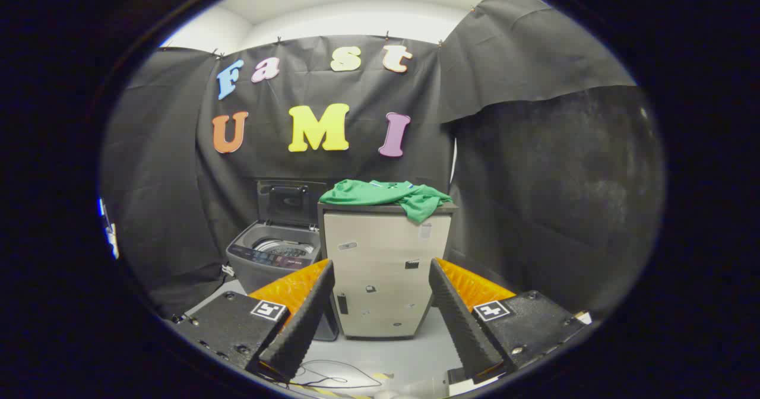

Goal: Put the clothes into the washing machine and then close the washing machine lid.

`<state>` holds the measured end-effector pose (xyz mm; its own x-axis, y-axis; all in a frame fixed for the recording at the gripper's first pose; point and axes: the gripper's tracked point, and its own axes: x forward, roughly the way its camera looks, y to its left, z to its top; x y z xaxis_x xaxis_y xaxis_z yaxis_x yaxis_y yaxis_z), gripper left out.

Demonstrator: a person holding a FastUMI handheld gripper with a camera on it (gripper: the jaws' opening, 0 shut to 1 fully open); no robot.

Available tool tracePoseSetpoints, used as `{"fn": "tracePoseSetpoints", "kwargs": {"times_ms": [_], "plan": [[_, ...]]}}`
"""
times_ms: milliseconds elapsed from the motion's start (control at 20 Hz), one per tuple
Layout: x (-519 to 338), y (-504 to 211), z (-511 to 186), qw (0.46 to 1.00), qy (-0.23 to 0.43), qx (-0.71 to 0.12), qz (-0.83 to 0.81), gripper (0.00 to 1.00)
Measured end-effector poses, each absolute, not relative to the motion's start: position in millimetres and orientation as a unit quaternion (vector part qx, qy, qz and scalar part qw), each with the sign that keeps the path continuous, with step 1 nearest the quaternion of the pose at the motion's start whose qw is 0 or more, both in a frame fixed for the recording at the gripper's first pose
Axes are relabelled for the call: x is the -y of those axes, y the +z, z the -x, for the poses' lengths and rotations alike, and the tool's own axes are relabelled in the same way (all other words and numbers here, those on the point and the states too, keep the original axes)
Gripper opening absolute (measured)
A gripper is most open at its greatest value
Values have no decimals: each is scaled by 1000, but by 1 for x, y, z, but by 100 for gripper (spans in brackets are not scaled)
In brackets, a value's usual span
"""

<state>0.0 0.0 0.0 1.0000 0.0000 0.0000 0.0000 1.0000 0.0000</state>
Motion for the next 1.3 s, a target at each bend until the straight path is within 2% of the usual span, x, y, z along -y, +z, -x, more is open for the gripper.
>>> {"fn": "tracePoseSetpoints", "kwargs": {"times_ms": [850, 1300], "plan": [[3, 5, -1, 1000, -8, -4, -4, 100], [24, 94, -47, 999, -26, 20, -14, 100]]}}
